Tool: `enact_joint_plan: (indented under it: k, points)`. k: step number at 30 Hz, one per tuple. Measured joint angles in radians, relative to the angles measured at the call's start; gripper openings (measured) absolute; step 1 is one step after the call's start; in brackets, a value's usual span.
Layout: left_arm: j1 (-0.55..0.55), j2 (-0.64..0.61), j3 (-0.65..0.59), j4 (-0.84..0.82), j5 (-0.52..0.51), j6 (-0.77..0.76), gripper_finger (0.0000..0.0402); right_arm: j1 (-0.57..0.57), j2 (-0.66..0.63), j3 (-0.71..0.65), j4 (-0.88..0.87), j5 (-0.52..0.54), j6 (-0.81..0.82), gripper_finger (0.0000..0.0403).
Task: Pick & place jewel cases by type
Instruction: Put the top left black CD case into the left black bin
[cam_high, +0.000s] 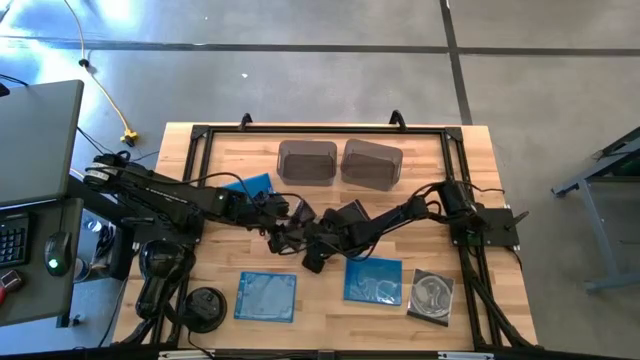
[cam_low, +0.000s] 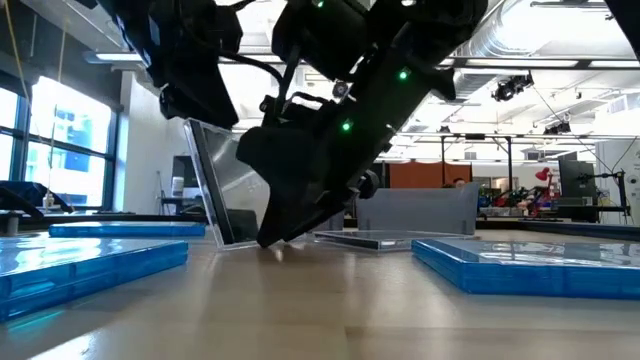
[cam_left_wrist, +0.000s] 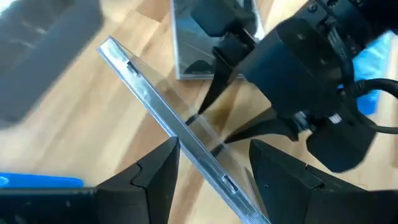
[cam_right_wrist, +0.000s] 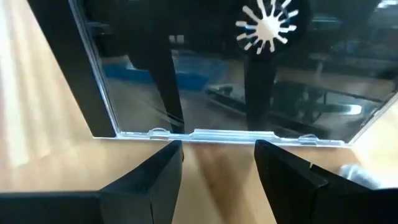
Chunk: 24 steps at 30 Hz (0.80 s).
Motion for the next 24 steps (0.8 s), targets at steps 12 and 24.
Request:
enact_joint_plan:
  k: [12, 24]
  points:
    - [0.154, 0.071, -0.004, -0.047, 0.002, 0.024, 0.0195, -0.008, 0.001, -0.002, 0.016, 0.045, 0.001, 0.0197]
    - [0.299, 0.153, -0.008, -0.028, 0.153, 0.055, 0.0195, -0.007, -0.002, 0.0, 0.004, 0.051, 0.001, 0.0197]
